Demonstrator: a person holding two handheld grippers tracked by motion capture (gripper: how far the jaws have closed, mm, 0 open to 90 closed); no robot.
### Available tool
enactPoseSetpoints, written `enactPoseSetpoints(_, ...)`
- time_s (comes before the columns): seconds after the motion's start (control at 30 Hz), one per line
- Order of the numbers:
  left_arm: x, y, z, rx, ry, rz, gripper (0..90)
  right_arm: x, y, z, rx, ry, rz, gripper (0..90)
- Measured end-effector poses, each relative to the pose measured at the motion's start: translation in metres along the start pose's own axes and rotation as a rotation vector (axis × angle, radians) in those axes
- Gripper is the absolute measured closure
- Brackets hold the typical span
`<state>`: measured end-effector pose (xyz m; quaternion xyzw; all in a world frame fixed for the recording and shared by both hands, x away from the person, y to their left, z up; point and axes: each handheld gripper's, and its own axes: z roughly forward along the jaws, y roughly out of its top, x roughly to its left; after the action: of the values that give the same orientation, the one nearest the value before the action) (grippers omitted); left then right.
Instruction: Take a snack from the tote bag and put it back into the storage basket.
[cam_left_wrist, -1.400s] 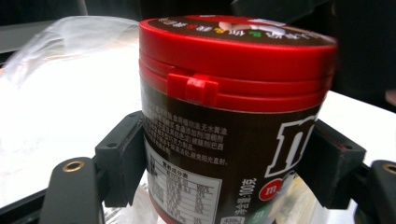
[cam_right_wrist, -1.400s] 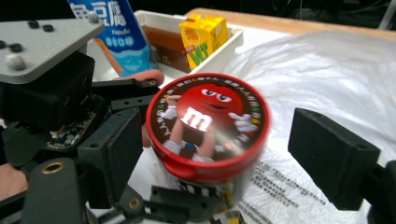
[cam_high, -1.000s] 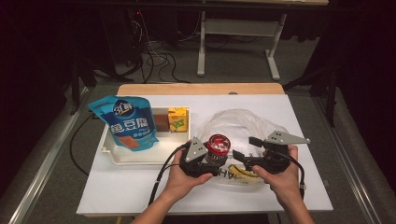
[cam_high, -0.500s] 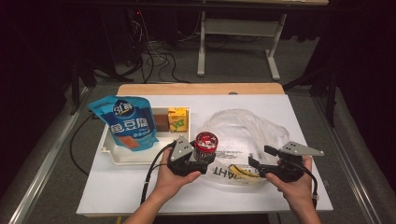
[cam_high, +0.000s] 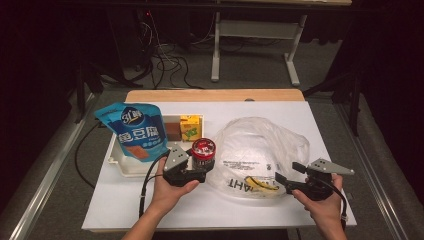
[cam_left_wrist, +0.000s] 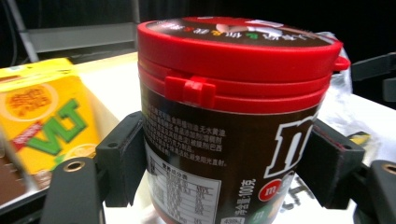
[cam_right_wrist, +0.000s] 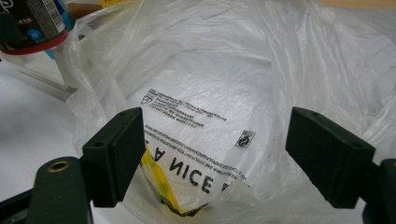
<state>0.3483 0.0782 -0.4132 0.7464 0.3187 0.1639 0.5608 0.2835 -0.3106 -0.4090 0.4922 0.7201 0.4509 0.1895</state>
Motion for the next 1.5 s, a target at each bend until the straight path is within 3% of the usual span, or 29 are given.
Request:
enactPoseSetpoints(0.33, 0.031, -0.005, -0.012, -0.013, 0.073, -0.057, 25.5, 0.0, -0.003, 0.004, 0.014, -0.01, -0.017, 21.0)
enactPoseSetpoints(0.57, 0.042, -0.007, -0.015, -0.017, 0.104, -0.069, 25.5, 0.0, -0.004, 0.006, 0.018, -0.006, -0.017, 21.3)
enactPoseSetpoints(0.67, 0.048, -0.01, -0.015, -0.015, 0.11, -0.1, 25.5, 0.001, -0.005, 0.008, 0.026, -0.006, -0.017, 21.5)
enactPoseSetpoints(0.8, 0.052, -0.015, -0.012, -0.004, 0.118, -0.105, 25.5, 0.002, -0.006, 0.011, 0.039, -0.016, -0.034, 21.7)
enactPoseSetpoints(0.87, 0.054, -0.019, -0.01, 0.009, 0.125, -0.094, 25.5, 0.002, -0.006, 0.012, 0.04, -0.017, -0.033, 21.8)
enactPoseSetpoints(1.07, 0.064, -0.035, -0.001, 0.048, 0.154, -0.111, 25.5, 0.002, -0.007, 0.013, 0.046, -0.018, -0.032, 21.9)
enactPoseSetpoints(1.27, 0.073, -0.047, 0.007, 0.101, 0.137, -0.153, 25.4, -0.001, -0.008, 0.013, 0.048, -0.021, -0.026, 22.3)
enactPoseSetpoints(1.4, 0.074, -0.053, 0.014, 0.181, 0.15, -0.126, 25.4, -0.001, -0.008, 0.013, 0.047, -0.021, -0.027, 22.6)
enactPoseSetpoints(1.5, 0.073, -0.057, 0.018, 0.203, 0.149, -0.108, 25.4, -0.001, -0.009, 0.014, 0.048, -0.022, -0.028, 22.9)
